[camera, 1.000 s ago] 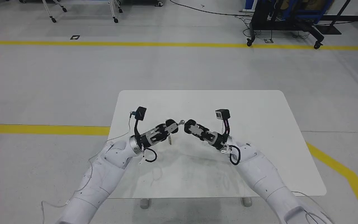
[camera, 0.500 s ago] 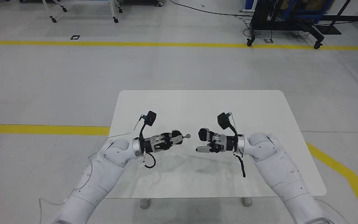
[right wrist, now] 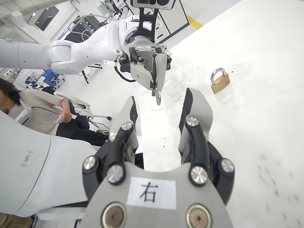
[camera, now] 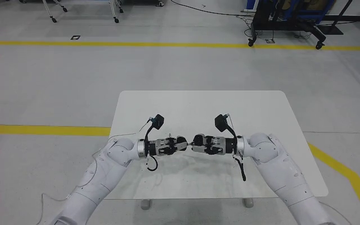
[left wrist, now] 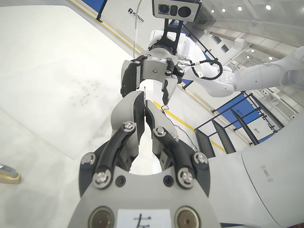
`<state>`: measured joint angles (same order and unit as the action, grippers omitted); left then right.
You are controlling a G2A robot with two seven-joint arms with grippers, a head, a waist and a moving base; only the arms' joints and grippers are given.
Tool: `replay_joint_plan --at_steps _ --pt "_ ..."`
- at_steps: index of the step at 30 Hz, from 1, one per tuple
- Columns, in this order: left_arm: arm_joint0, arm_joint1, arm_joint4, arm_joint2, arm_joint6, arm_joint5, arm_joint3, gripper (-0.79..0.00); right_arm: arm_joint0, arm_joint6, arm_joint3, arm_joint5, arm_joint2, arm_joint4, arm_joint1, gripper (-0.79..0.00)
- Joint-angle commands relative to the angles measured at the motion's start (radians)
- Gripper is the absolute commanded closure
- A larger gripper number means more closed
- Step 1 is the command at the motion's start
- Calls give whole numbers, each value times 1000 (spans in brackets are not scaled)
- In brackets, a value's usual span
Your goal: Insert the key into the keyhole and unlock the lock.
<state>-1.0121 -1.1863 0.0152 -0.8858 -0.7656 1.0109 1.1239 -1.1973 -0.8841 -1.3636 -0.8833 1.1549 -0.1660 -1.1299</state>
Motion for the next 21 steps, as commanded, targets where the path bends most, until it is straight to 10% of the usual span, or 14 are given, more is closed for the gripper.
replay_joint_plan --at_steps 1,11,16,21 --pt "4 0 1 6 -2 -1 -3 0 6 3 6 -1 -7 4 1 -354" --pt "18 1 4 24 1 -6 -18 0 27 -3 31 13 -35 22 8 -311" --pt "24 2 8 31 2 -4 -23 0 40 0 46 12 -52 31 10 0" --pt "31 3 7 41 -3 -1 -27 -37 46 9 56 6 -62 32 14 0"
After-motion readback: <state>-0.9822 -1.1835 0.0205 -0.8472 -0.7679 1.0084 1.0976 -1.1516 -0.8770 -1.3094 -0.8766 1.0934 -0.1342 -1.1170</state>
